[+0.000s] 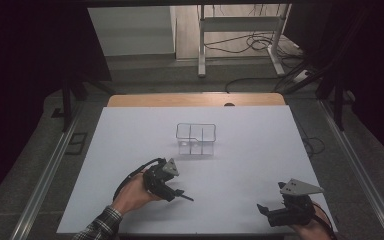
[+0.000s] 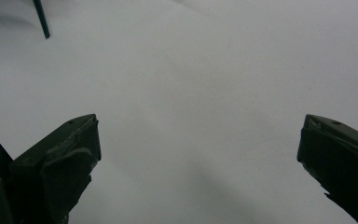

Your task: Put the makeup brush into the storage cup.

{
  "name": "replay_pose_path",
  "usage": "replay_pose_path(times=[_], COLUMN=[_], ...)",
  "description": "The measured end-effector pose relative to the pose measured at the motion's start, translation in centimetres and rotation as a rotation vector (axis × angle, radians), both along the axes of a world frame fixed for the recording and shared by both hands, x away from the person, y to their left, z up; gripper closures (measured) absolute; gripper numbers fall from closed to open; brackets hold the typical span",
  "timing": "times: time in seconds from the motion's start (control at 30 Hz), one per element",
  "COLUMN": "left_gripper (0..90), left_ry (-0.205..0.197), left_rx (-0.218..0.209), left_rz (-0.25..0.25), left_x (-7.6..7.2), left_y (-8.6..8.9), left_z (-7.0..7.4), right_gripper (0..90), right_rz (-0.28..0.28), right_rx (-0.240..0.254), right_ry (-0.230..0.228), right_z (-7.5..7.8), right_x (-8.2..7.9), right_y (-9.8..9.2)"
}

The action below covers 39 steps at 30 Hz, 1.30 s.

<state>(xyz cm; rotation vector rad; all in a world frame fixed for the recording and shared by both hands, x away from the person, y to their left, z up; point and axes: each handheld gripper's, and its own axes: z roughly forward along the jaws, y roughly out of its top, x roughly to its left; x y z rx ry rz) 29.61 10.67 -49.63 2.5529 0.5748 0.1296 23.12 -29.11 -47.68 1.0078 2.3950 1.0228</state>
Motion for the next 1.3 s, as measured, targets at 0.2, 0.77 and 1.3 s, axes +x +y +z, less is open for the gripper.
replay_pose_path(times=[0.2, 0.77, 1.3], left_gripper=[35.2, 51.4, 84.1], left_ry=[0.02, 0.039, 0.108], left_rx=[0.009, 0.059, 0.088], left_rz=[-0.015, -0.038, -0.026], left_x=[0.0, 0.1, 0.7], left_y=[0.0, -0.2, -0.2], left_z=[-0.4, -1.3, -1.6], right_gripper=[0.0, 0.0, 0.0], right_rz=[0.0, 0.006, 0.007], right_rx=[0.0, -0.005, -0.01], right_ry=[0.0, 0.002, 0.004], right_z=[0.0, 0.0, -0.1], right_x=[0.0, 0.0, -0.1], right_y=[0.0, 0.1, 0.1])
